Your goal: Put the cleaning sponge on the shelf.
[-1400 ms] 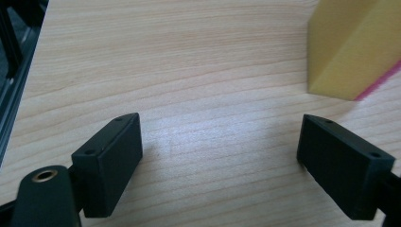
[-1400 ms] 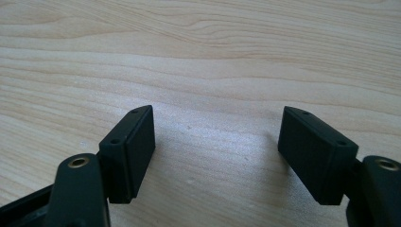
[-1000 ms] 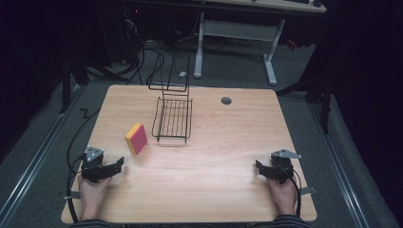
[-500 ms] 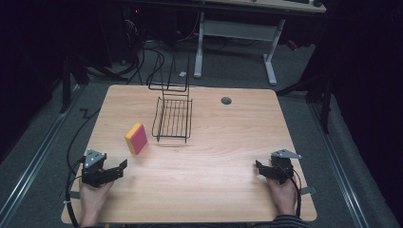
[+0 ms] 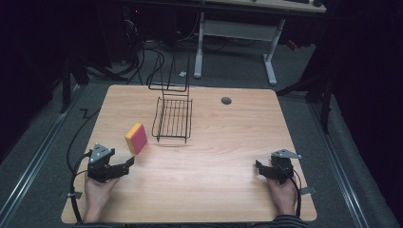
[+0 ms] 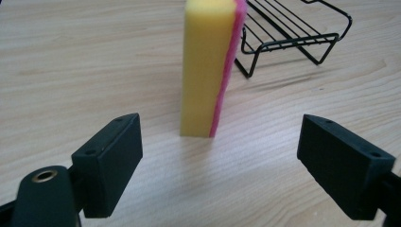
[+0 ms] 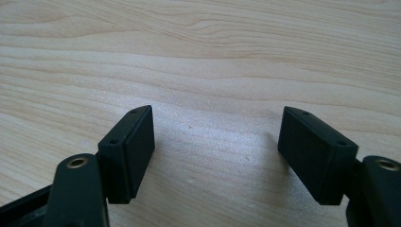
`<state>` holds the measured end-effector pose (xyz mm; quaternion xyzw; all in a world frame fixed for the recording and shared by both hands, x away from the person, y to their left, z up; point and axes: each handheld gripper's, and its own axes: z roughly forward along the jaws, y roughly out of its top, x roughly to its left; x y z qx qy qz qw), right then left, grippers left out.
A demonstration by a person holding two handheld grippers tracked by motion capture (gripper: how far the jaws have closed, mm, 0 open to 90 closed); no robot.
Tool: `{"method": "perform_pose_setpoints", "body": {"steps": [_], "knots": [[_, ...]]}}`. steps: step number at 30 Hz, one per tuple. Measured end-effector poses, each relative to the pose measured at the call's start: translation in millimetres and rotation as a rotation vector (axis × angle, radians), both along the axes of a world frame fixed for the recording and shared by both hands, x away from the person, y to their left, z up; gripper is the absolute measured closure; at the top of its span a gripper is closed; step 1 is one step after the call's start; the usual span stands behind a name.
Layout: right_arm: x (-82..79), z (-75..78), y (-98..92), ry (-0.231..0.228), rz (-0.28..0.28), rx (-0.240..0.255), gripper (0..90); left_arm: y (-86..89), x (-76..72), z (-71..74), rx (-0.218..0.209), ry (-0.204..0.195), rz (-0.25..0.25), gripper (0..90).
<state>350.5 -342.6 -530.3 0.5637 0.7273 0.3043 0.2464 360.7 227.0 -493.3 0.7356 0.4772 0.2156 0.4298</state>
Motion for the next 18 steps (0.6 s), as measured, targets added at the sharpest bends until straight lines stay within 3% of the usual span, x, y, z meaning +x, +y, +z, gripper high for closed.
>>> {"method": "perform_pose_setpoints", "body": {"steps": [5, 18], "knots": [[0.0, -0.1, -0.1, 0.0, 0.0, 0.0, 28.1, -5.1, 10.2, 4.3, 0.018, 0.001, 0.019, 15.8], [-0.1, 0.0, -0.1, 0.0, 0.001, -0.001, 28.0, -11.5, 27.9, 15.0, 0.003, -0.019, 0.028, 17.8]]}}
